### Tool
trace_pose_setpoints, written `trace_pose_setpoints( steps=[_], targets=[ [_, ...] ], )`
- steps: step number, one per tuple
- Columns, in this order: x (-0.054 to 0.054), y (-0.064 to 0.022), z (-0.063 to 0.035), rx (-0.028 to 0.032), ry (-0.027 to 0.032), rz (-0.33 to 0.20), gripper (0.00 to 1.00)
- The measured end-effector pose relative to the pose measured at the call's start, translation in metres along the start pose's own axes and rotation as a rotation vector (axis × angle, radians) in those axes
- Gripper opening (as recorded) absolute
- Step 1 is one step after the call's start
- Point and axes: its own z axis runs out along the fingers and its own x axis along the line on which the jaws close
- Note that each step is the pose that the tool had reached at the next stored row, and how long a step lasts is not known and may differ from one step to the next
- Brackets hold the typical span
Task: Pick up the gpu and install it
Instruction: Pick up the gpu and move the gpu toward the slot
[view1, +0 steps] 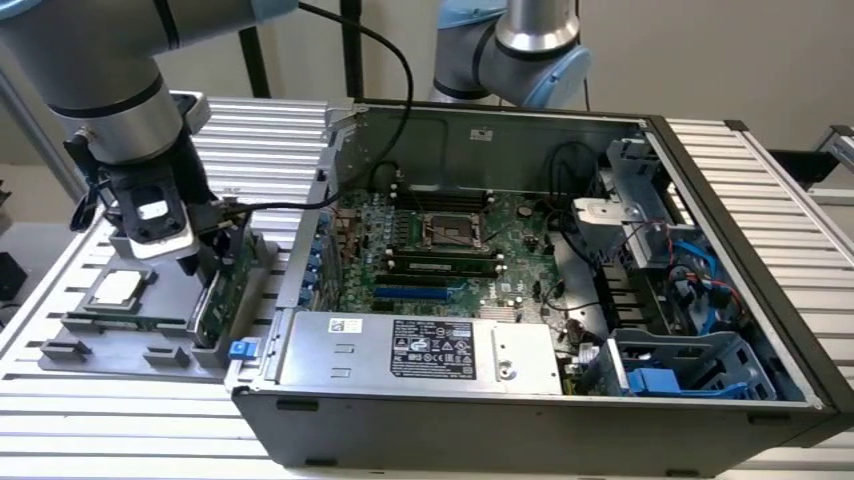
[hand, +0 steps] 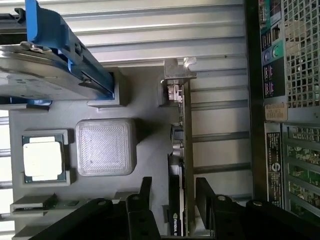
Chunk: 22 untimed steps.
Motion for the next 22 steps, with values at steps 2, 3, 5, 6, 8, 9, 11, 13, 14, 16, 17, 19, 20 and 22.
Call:
trace_pose_setpoints(
  steps=[2, 3, 5, 6, 8, 9, 11, 13, 14, 16, 17, 19, 20, 22],
  targets=[
    [0.000, 0.0005, 0.0036, 0.0000, -0.0005, 0.002, 1.00],
    [0.000, 0.0009, 0.0054, 0.0000, -0.0010, 0.002, 1.00],
    [0.001, 0.0025, 0.0086, 0.0000, -0.0022, 0.002, 1.00],
    [0.001, 0.0034, 0.0101, 0.0001, -0.0033, 0.002, 1.00],
    [0.001, 0.0035, 0.0125, 0.0014, -0.0077, 0.001, 1.00],
    [0.001, 0.0035, 0.0133, 0.0026, -0.0096, 0.001, 1.00],
    [0.001, 0.0035, 0.0146, 0.0051, -0.0111, 0.001, 1.00],
    [0.001, 0.0034, 0.0153, 0.0076, -0.0113, 0.001, 1.00],
    [0.001, 0.0034, 0.0153, 0.0080, -0.0112, 0.001, 1.00],
    [0.001, 0.0034, 0.0154, 0.0080, -0.0114, 0.001, 1.00],
    [0.001, 0.0034, 0.0156, 0.0078, -0.0115, 0.001, 1.00],
    [0.001, 0.0034, 0.0156, 0.0077, -0.0116, 0.001, 1.00],
    [0.001, 0.0035, 0.0157, 0.0076, -0.0117, 0.001, 1.00],
    [0.000, 0.0035, 0.0158, 0.0075, -0.0118, 0.001, 1.00]
  ],
)
